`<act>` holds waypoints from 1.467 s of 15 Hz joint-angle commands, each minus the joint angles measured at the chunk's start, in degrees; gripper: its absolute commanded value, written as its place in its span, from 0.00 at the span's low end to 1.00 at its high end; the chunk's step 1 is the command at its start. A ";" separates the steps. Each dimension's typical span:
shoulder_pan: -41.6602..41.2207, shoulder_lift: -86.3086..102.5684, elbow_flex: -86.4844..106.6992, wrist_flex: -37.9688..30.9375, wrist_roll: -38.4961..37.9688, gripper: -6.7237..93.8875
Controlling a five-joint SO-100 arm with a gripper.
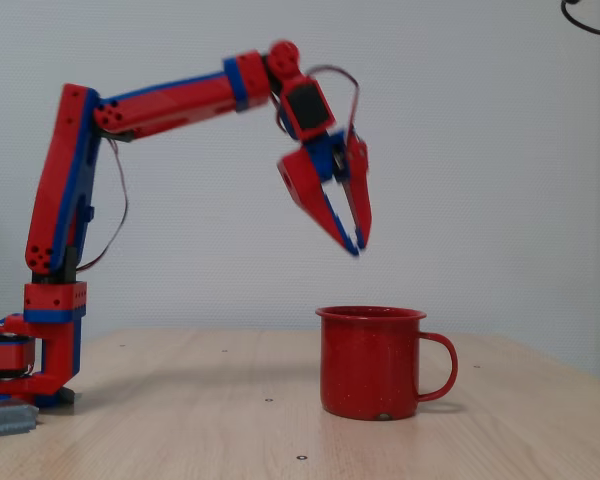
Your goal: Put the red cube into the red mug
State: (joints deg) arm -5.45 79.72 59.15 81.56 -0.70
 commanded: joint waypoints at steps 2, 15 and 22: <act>1.93 22.24 10.28 -3.78 0.70 0.07; 3.34 88.51 98.70 -31.29 5.27 0.07; -2.99 106.61 117.69 -29.09 0.00 0.07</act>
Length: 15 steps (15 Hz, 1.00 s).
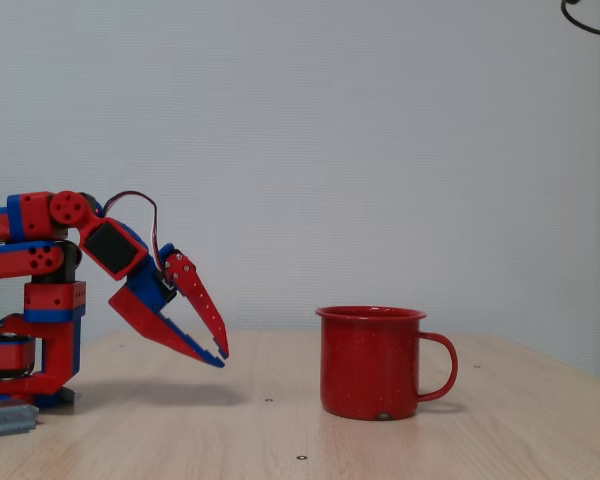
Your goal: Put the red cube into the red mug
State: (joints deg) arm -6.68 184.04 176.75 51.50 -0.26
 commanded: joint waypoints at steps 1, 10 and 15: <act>-1.32 3.16 2.29 0.44 -1.32 0.07; 0.09 6.94 4.04 2.64 -0.44 0.07; 0.09 6.94 4.13 2.64 -0.44 0.07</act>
